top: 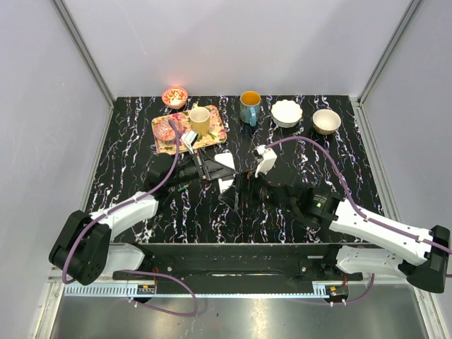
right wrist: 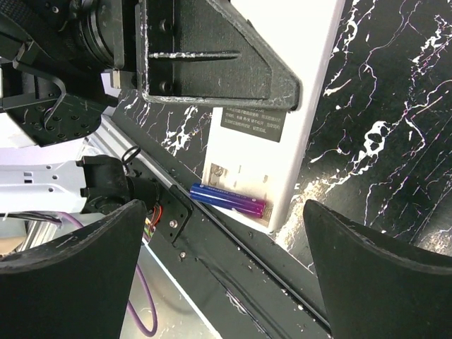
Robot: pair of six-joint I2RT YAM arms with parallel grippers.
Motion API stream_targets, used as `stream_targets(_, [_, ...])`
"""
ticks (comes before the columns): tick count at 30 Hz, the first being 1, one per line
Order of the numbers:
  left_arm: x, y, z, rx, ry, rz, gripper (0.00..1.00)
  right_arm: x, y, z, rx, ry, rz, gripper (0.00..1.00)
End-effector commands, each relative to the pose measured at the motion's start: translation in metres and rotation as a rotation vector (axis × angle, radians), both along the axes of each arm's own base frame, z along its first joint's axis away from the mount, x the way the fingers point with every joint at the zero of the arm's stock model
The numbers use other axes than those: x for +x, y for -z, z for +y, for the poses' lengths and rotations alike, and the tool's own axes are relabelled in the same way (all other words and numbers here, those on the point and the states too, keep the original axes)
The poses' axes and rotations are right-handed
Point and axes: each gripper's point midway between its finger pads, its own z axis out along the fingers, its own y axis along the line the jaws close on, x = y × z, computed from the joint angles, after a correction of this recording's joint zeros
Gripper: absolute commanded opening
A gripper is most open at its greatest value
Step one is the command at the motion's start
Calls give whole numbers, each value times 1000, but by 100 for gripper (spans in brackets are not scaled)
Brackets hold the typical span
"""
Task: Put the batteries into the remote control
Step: Load the battery into the remote control.
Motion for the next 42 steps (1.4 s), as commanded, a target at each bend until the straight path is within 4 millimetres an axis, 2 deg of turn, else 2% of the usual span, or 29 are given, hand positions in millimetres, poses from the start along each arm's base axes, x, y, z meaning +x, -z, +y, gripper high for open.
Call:
stream_targets(1, [-2, -25, 2, -57, -11, -93, 0, 3, -7, 6, 52, -2, -3, 97])
stream_targets(10, [-4, -27, 2, -57, -5, -102, 0, 10, -6, 4, 65, 23, -7, 92])
stream_targets(19, [-4, -26, 3, -53, -6, -104, 0, 13, -3, 11, 56, 7, 2, 88])
stream_targets(42, [-5, -27, 3, -50, -7, -112, 0, 15, 1, 9, 67, 18, 16, 70])
